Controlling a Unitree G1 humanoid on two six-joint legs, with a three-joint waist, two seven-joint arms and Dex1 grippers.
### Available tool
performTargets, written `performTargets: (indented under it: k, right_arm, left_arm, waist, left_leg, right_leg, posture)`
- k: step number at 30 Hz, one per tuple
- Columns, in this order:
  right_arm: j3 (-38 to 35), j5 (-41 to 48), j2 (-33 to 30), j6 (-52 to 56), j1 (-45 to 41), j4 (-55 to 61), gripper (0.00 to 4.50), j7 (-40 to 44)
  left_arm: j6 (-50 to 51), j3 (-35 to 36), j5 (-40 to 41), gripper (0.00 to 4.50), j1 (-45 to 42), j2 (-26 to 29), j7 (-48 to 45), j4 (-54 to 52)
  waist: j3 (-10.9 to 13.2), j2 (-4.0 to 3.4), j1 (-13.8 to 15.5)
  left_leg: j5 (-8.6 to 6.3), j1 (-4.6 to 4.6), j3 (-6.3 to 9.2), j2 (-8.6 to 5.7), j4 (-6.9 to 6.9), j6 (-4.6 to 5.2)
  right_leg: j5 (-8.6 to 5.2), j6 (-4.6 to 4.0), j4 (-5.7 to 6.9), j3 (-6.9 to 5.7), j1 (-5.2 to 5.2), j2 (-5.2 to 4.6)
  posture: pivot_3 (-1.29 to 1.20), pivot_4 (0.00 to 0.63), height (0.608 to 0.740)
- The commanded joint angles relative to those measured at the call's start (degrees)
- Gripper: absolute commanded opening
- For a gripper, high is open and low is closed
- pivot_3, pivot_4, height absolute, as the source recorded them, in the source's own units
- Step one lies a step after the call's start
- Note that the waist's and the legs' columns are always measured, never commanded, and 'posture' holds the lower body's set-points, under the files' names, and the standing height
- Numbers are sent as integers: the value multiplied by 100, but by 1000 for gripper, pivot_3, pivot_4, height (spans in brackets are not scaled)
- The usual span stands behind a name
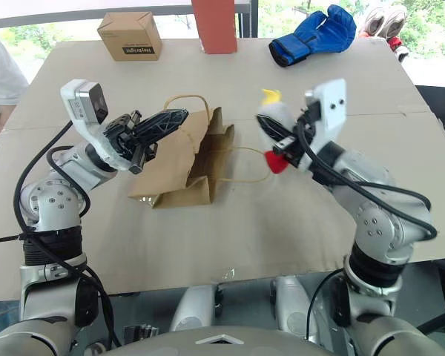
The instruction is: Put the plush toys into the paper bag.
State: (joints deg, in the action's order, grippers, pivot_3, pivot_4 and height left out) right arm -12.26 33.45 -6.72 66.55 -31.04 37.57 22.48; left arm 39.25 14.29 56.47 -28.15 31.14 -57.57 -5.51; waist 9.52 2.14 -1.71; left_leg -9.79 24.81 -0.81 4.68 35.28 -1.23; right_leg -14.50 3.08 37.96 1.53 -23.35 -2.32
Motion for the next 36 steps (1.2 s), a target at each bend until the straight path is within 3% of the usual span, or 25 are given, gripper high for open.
performTargets:
  k: [1,6,10,16,19,20,24,27,36]
  right_arm:
    - [605,295,521,148,-309,-912,29,-83]
    - [1382,82,647,-262,-287,-2183,29,167]
    - [1446,190,1022,-515,-687,-3123,29,321]
    - [1695,7,1090,-889,-1285,-4588,29,917]
    - [1842,-193,1123,-1269,-1481,-5258,1031,1180]
    - [1887,-314,1118,-1416,-1518,-5455,1677,1185]
    - [1755,-549,993,-1854,-1361,-5299,3531,964]
    - [2060,-749,600,-1845,-956,-4492,3531,993]
    - [1602,-302,-99,-1082,-282,-2641,3531,720]
  left_arm:
    - [32,39,189,0,-239,-113,-11,-57]
    - [72,37,253,0,-343,-227,18,-141]
    - [71,-73,216,0,-275,-258,-44,-291]
    - [117,-169,260,0,-97,-302,-101,-523]
    - [150,-174,296,0,10,-302,-117,-636]
    - [145,-162,282,0,64,-283,-105,-675]
    - [-28,-20,16,0,344,-51,-43,-745]
    - [-177,70,-224,0,536,158,9,-737]
    - [-840,93,-809,0,660,378,-136,-462]
  waist:
    - [1,-1,15]
    - [1,-1,-12]
    - [1,-2,-33]
    - [1,-2,-53]
    - [2,-3,-50]
    - [2,-3,-53]
    - [2,-3,-57]
    - [2,-3,-35]
    - [3,-4,-40]
  left_leg:
    - [-1,4,-3,-1,-5,0]
    - [0,7,-4,-1,-11,0]
    - [0,9,-5,-2,-10,1]
    - [-1,7,-4,0,-12,1]
    - [0,9,-4,0,-13,0]
    - [-1,9,-4,0,-13,1]
    - [-1,10,-3,0,-14,0]
    - [-1,14,-3,0,-15,0]
    - [-1,14,-5,7,-16,0]
  right_leg:
    - [1,-1,-6,3,-1,-1]
    - [1,0,-3,4,-8,1]
    - [2,1,-4,5,-8,1]
    - [2,1,-2,5,-8,4]
    - [2,1,-2,4,-9,4]
    - [2,1,-2,5,-10,4]
    - [2,1,-2,5,-12,4]
    - [2,1,-3,5,-16,4]
    - [0,-3,-2,5,-22,8]
  posture:
    - [0,150,740]
    - [0,150,740]
    - [0,150,740]
    - [0,150,740]
    - [0,150,740]
    - [0,150,740]
    - [0,150,740]
    - [0,150,740]
    - [0,150,740]
